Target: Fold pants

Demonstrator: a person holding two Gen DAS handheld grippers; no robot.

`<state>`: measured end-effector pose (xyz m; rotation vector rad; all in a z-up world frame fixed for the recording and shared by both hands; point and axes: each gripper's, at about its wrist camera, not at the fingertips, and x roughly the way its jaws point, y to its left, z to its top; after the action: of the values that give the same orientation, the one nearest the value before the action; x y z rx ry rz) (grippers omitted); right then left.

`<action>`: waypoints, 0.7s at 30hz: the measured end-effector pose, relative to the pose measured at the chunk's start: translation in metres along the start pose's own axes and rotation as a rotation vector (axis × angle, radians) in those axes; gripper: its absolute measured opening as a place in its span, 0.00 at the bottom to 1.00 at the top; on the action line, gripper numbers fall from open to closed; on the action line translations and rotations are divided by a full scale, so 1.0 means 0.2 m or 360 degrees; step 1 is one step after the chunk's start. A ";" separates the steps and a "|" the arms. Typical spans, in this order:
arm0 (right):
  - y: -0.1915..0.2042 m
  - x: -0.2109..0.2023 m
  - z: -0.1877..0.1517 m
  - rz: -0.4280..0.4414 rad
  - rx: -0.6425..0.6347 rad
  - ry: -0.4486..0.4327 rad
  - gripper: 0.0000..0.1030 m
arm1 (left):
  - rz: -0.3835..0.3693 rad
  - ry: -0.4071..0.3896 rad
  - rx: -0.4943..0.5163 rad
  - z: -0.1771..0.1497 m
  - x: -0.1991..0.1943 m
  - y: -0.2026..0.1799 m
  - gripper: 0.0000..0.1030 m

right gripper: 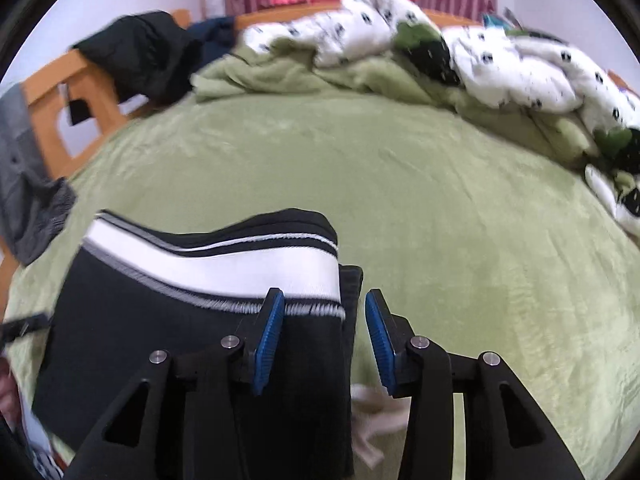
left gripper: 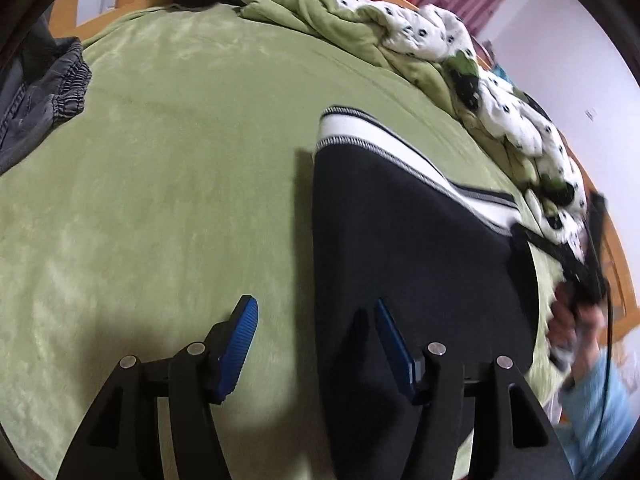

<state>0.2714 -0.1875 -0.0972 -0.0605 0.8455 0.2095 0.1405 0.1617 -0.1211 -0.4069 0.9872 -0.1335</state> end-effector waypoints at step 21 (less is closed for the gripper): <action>-0.06 -0.16 -0.07 0.0047 0.0156 -0.0011 0.23 | -0.0155 0.0043 0.0445 -0.50 -0.22 -0.11 0.59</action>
<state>0.2430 -0.2060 -0.0836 0.0445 0.8489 0.1955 0.0339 0.1259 -0.1264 -0.1968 0.9597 -0.3617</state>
